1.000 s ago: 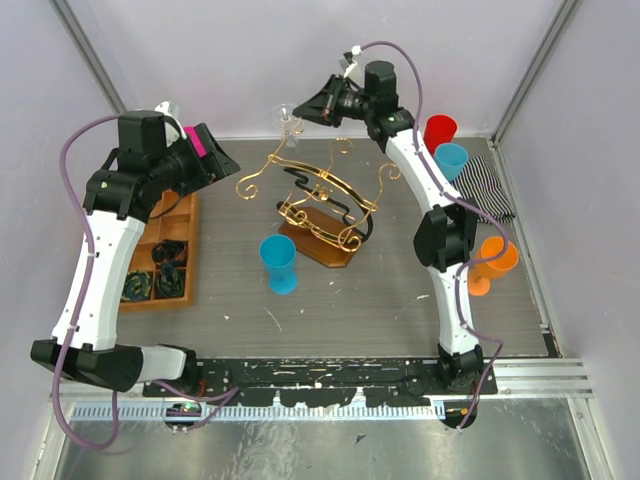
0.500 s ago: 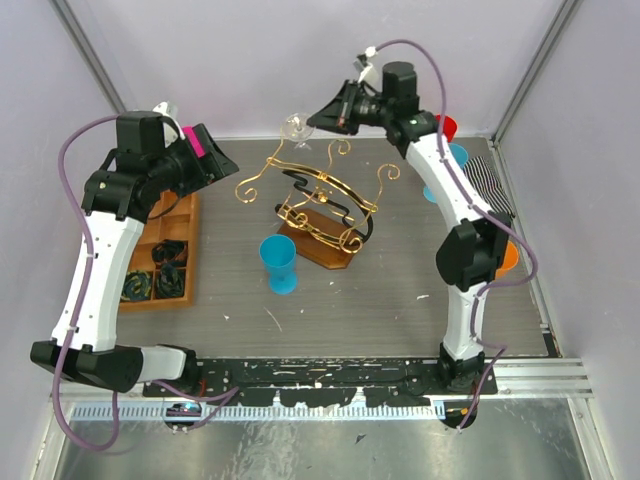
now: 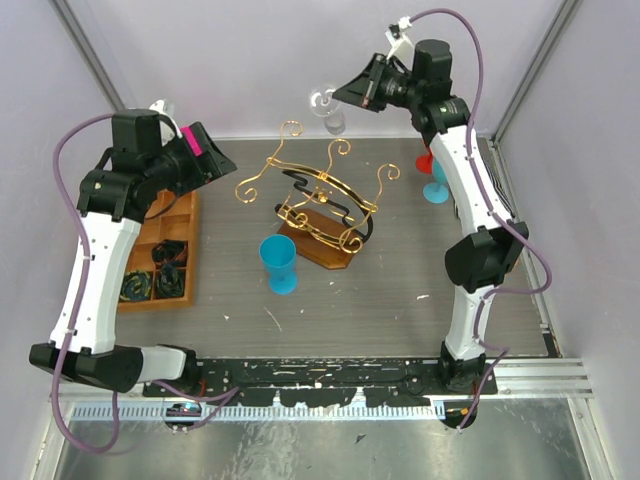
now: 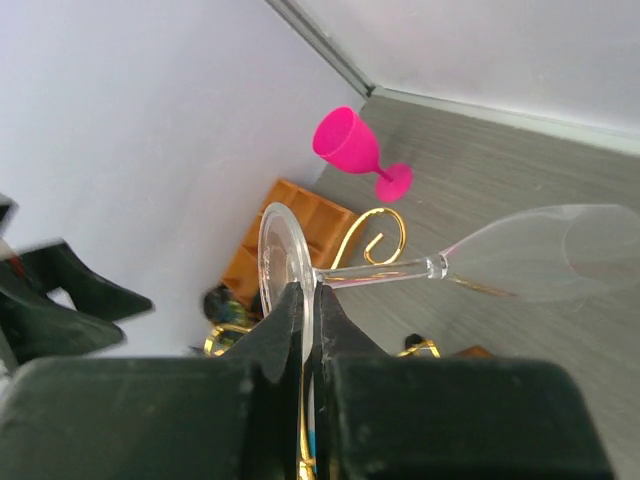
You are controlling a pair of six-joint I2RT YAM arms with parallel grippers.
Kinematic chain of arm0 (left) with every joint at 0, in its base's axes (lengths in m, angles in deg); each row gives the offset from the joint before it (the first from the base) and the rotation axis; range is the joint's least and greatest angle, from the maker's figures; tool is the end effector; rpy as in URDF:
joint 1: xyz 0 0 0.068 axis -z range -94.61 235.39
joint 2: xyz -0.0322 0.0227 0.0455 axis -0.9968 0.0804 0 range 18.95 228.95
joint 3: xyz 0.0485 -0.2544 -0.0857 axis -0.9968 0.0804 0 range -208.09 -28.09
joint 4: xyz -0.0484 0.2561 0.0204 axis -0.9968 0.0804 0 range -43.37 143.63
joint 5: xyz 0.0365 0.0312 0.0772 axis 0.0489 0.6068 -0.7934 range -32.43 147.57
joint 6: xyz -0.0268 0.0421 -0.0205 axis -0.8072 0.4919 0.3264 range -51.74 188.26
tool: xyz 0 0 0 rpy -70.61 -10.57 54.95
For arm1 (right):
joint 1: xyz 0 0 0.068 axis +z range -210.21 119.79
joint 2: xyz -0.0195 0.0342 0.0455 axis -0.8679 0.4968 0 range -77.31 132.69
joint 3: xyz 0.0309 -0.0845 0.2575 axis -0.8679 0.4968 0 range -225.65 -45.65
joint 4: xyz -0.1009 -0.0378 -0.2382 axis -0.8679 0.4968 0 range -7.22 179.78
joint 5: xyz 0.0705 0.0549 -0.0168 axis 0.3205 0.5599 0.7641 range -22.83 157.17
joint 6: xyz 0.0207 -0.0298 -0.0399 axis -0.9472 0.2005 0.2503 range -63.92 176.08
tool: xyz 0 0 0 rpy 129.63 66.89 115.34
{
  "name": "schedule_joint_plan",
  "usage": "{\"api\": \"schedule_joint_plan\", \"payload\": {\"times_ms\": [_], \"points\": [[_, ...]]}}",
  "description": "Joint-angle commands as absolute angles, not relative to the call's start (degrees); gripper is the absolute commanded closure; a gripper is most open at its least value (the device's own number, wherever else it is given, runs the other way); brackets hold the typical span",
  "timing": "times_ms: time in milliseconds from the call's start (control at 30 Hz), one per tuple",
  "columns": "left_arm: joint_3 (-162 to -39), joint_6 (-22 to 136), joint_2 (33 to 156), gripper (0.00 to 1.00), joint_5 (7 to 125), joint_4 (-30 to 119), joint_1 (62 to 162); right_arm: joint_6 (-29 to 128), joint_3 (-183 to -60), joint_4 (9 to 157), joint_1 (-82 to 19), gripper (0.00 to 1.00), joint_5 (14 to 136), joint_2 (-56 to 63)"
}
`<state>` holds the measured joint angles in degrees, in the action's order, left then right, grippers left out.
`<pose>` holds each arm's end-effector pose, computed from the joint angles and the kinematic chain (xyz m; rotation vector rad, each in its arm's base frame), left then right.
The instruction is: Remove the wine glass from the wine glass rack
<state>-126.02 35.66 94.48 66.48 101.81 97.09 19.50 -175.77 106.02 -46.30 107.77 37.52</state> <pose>0.2432 -0.0559 0.4589 -0.3067 2.1777 -0.6103 0.4325 0.1310 0.4615 -0.2087 1.8299 1.2373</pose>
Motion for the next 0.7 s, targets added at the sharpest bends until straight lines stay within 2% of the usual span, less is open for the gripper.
{"api": "schedule_joint_plan", "payload": {"times_ms": [0, 67, 133, 200, 267, 433, 533, 667], "points": [[-128.87, 36.66, 93.11, 0.17, 66.01, 101.83, 96.58, 38.59, -171.9, 103.7, -41.75, 0.99, 105.95, 24.05], [-129.66, 37.0, 93.41, 0.16, 66.06, 101.34, 96.19, 53.76, -164.93, 104.43, -36.53, 0.99, 101.36, 17.49], [-130.72, 37.33, 94.2, 0.15, 66.88, 99.92, 95.32, 70.8, -154.45, 101.44, -31.13, 0.99, 91.77, 10.47], [-131.51, 37.76, 95.55, 0.13, 68.72, 96.59, 94.12, 81.21, -146.02, 97.84, -28.47, 0.99, 86.64, 5.42], [-132.05, 39.47, 97.22, 0.11, 72.28, 90.41, 93.3, 88.99, -143.96, 99.91, -27.58, 0.99, 85.47, 3.99], [-138.85, 46.61, 105.54, 0.09, 77.61, 86.86, 92.95, 102.27, -140.79, 100.7, -20.17, 0.99, 70.75, 2.36], [-144.27, 45.84, 110.96, 0.12, 85.92, 86.37, 92.94, 106.27, -140.13, 100.4, -17.59, 0.99, 66.98, 2.58], [-142.53, 38.0, 112.79, 0.11, 96.19, 75.1, 92.95, 109.27, -140.32, 101.48, -15.74, 0.99, 66.27, 3.27]]}}
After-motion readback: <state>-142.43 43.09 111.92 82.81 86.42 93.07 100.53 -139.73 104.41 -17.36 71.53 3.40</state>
